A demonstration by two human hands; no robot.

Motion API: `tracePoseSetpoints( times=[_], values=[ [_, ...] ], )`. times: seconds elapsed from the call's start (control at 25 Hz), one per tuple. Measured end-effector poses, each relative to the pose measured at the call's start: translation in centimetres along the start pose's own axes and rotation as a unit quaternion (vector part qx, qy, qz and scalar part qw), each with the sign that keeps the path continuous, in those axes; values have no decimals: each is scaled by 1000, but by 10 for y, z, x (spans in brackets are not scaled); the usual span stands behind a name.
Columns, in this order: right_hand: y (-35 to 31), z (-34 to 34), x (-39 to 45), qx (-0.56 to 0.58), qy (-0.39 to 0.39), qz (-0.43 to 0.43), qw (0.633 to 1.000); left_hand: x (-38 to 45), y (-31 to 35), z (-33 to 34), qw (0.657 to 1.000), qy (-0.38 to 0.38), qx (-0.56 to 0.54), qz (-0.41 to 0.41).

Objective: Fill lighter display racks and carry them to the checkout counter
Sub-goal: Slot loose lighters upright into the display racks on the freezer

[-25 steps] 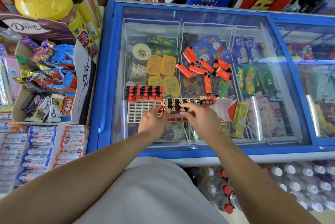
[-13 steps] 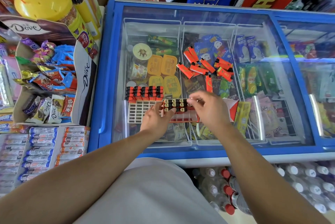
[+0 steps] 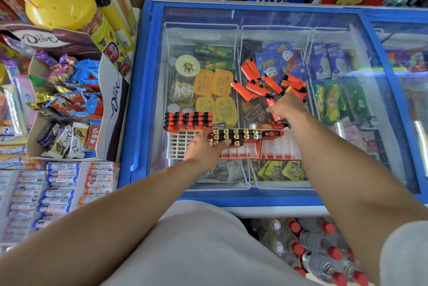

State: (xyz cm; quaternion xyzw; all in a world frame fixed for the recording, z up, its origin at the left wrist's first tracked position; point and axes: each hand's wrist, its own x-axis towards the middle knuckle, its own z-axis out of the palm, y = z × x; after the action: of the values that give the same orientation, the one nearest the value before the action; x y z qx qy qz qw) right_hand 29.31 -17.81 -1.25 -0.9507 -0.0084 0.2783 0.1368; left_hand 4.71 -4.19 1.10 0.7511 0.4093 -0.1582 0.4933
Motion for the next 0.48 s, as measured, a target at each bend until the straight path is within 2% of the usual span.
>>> tracePoseSetpoints(
  times=[0.12, 0.24, 0.32, 0.4, 0.48],
  values=[
    [1, -1, -10, 7, 26, -27, 999, -1, -3, 1, 1000, -4, -4, 2],
    [6, -13, -55, 94, 82, -133, 983, -3, -3, 2, 1000, 6, -15, 7],
    [9, -22, -102, 130, 55, -217, 966, -4, -6, 5, 999, 17, -21, 18],
    [15, -24, -142, 105, -19, -270, 957, -6, -10, 10, 999, 19, -24, 31],
    [24, -14, -159, 59, -51, -295, 952, -9, -15, 14, 999, 14, -32, 36]
  ],
)
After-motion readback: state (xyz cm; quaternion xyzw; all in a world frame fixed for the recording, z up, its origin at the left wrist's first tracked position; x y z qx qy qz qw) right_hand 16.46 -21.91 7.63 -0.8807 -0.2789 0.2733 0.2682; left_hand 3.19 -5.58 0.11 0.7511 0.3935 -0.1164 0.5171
